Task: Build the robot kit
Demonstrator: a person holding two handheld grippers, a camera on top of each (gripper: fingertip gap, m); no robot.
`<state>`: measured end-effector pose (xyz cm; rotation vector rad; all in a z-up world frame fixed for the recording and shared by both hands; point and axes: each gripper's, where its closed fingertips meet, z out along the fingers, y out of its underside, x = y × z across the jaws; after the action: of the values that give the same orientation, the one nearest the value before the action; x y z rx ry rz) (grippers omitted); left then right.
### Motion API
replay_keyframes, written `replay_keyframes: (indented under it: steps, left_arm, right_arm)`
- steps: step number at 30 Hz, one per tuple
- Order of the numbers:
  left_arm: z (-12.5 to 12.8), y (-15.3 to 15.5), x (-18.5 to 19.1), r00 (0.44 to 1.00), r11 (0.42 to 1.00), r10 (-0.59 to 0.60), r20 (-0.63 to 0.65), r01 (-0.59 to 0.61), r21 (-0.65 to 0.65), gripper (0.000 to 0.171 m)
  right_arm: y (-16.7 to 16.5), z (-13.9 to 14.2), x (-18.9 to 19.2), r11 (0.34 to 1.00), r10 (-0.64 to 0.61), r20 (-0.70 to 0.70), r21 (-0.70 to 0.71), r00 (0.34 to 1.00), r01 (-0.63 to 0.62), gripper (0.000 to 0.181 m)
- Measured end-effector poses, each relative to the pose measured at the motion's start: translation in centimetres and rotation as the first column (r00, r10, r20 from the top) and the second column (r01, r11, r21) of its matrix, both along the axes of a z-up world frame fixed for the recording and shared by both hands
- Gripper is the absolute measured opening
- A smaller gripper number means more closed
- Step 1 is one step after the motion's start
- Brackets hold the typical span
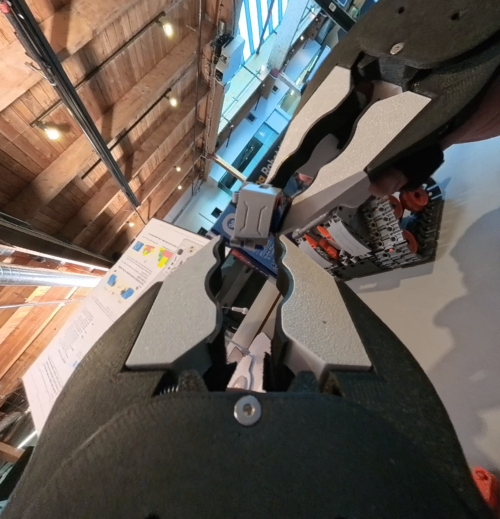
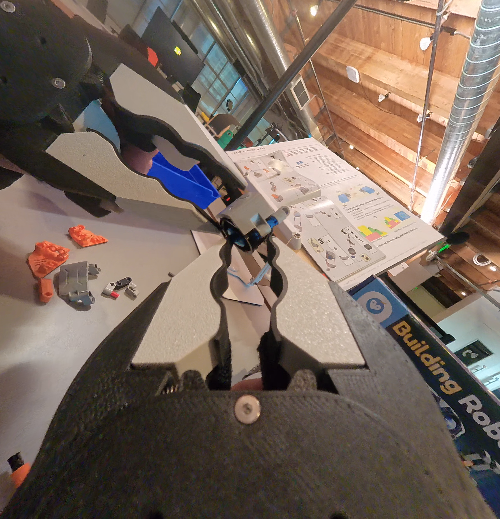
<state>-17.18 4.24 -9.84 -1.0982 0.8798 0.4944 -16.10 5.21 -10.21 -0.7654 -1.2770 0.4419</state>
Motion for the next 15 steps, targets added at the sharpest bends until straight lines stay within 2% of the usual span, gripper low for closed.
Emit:
replay_keyframes:
  steps: [5, 15]
  left_arm:
    - [0.29, -0.08, -0.44, 0.999, 1.0, -0.016, 0.029, 0.016, -0.01, 0.035]
    - [-0.09, -0.07, -0.09, 1.0, 1.0, -0.009, -0.02, 0.009, -0.007, 0.031]
  right_arm:
    - [0.15, 0.38, 0.24, 1.0, 0.0, -0.019, -0.01, 1.0, 0.0, 0.023]
    - [-0.14, 0.22, 0.07, 1.0, 0.003, -0.011, 0.011, 1.0, -0.003, 0.023]
